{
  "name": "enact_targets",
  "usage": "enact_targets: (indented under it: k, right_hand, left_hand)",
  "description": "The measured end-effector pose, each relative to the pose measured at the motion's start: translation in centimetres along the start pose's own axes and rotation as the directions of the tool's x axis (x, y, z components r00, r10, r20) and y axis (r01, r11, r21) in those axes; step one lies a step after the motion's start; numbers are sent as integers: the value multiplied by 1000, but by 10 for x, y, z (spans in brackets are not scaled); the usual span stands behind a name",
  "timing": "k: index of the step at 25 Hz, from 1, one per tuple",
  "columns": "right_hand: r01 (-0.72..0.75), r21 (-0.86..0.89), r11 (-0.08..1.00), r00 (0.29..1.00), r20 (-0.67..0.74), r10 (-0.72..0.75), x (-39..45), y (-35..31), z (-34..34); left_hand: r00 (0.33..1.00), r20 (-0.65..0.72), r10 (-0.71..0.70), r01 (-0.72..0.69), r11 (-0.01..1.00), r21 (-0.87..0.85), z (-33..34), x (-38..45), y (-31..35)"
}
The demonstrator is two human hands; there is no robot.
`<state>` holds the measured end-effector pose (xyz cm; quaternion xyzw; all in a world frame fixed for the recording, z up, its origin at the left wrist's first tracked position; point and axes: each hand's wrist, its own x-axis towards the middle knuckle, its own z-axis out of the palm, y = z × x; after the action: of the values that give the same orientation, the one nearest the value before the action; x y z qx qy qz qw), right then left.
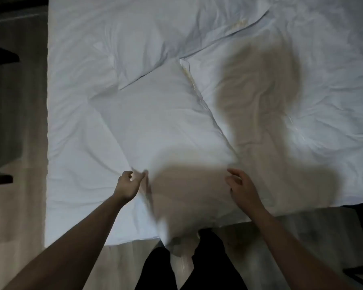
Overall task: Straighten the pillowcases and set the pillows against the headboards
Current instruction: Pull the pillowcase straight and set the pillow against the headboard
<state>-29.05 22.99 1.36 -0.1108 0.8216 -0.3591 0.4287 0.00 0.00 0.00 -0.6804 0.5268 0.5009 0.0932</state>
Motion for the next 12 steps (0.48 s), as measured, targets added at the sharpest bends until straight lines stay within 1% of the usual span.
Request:
enact_targets:
  k: [1, 5, 6, 7, 9, 10, 12]
  right_hand:
    - [-3, -30, 1000, 999, -45, 2, 14, 5, 1]
    - [-91, -186, 978, 991, -110, 71, 49, 21, 2]
    - [-119, -228, 966, 987, -130, 91, 54, 26, 4]
    - [-138, -254, 957, 985, -138, 106, 59, 31, 6]
    - [-206, -250, 946, 977, -101, 186, 65, 29, 9]
    - [-241, -214, 946, 970, -79, 230, 67, 24, 9]
    - [-246, -158, 956, 969, -46, 242, 64, 7, 4]
  left_hand:
    - [1000, 8, -28, 28, 999, -28, 5, 12, -1]
    - [985, 115, -126, 144, 976, -163, 26, 49, 3]
    - [980, 111, -164, 182, 967, -178, 32, 49, 6]
    - [979, 99, -176, 192, 964, -186, 35, 50, 8]
    - [984, 77, -160, 171, 971, -166, 36, 51, 12]
    - [988, 58, -141, 148, 979, -140, 35, 50, 13]
    - [994, 7, -110, 110, 990, -84, 32, 42, 15]
